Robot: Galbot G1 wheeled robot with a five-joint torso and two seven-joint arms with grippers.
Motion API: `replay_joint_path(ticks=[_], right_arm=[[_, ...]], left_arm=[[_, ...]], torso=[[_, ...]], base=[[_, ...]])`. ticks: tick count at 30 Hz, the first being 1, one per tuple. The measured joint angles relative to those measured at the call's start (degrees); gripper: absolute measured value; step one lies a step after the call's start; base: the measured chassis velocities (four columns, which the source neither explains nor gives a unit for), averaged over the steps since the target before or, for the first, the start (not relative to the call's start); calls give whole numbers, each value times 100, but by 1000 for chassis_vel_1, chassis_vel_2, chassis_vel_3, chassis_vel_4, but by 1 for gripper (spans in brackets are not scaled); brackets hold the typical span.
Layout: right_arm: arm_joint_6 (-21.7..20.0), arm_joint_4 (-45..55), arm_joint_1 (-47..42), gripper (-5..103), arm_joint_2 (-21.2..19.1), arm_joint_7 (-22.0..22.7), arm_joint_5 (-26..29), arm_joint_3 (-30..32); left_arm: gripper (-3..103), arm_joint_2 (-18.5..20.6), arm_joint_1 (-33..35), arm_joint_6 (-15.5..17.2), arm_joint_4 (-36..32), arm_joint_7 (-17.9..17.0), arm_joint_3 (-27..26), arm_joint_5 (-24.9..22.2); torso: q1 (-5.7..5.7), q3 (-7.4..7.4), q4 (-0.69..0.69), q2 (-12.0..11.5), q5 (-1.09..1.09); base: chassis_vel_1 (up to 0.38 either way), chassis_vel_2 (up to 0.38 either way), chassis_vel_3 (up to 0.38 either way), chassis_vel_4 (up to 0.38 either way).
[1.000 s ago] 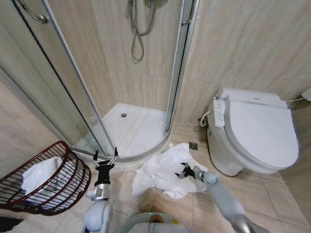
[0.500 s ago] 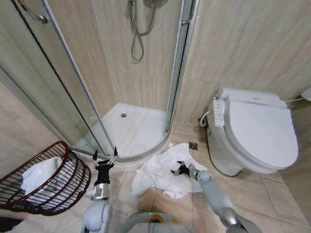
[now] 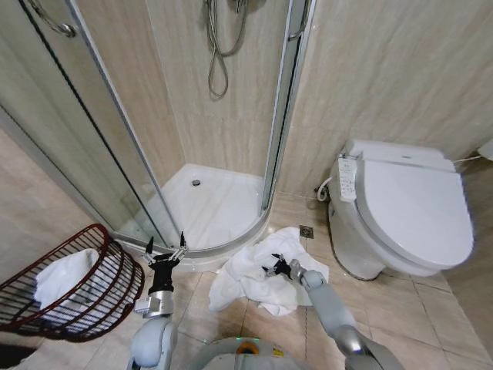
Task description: Discard the used towel into the hamper.
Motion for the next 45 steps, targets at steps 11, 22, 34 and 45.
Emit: replay_joint_path(ticks=[11,22,34,45], right_arm=[[33,138,-152,51,-55,81,92,-3],[83,73,-218,24,-117,105,149,61],[111,599,-476,0,-179,819,563,13],[-310,3509,-1489,0,-570,2069,1243,94]], left_arm=[[100,-14,2,-2,-32,1,35,45],[100,10,-16,-14,-34,12,57,27],[100,-1,-216,89,0,79,152,61],[100,124,-234,66,-80,97,154,-67]], torso=[[0,0,0,0,1],[0,0,0,0,1],[0,0,0,0,0],[0,0,0,1,0]], base=[[0,0,0,0],[0,0,0,0],[0,0,0,0],[0,0,0,0]])
